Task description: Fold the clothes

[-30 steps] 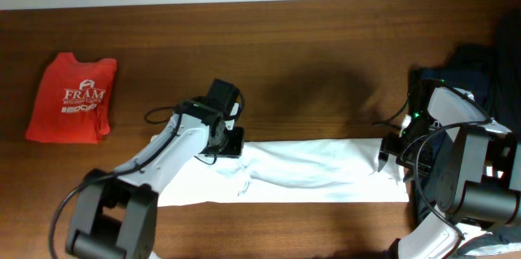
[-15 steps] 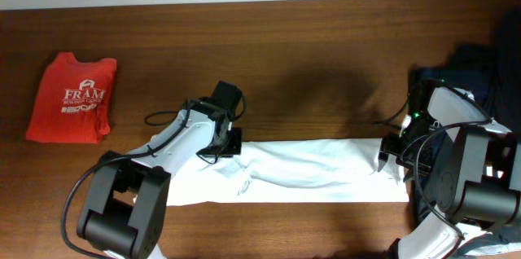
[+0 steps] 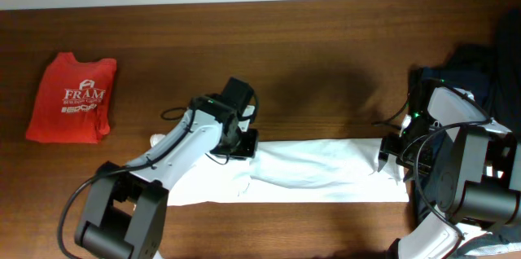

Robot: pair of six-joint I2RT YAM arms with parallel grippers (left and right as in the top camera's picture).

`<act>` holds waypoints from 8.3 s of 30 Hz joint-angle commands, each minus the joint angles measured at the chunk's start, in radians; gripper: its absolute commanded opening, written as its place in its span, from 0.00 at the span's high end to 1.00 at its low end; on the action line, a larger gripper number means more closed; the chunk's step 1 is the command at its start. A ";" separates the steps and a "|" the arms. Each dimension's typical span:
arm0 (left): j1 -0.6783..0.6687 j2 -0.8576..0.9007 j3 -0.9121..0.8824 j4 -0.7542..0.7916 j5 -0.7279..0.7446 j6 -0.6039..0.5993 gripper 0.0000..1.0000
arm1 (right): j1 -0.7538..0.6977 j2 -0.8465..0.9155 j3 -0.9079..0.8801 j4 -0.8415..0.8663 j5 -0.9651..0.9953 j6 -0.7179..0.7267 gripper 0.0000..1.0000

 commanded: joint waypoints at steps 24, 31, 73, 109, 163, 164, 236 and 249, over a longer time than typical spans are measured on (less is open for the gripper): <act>0.264 -0.040 -0.009 -0.150 -0.382 -0.130 0.71 | -0.005 -0.008 0.000 0.003 -0.011 -0.007 0.34; 0.434 -0.040 -0.077 -0.041 -0.341 -0.129 0.64 | -0.005 -0.008 0.000 0.011 -0.022 -0.007 0.33; 0.698 -0.136 0.058 -0.025 -0.172 0.028 0.22 | 0.018 -0.008 -0.150 0.167 -0.241 -0.243 0.49; 0.698 -0.136 0.058 -0.048 -0.171 0.028 0.20 | 0.612 -0.008 0.284 -0.038 -0.020 -0.043 0.93; 0.698 0.008 -0.128 -0.052 -0.048 0.404 0.03 | 0.668 0.007 0.260 0.053 0.093 0.150 0.52; 0.698 0.026 -0.134 -0.041 0.034 0.438 0.04 | 0.668 0.007 0.260 0.055 0.093 0.147 0.51; 0.121 0.152 0.614 -0.438 0.089 0.222 0.47 | 0.440 0.007 0.260 0.012 0.050 0.002 0.43; 0.404 0.323 0.640 -0.407 0.018 0.222 0.37 | 0.712 0.007 0.260 0.143 -0.541 -0.299 0.44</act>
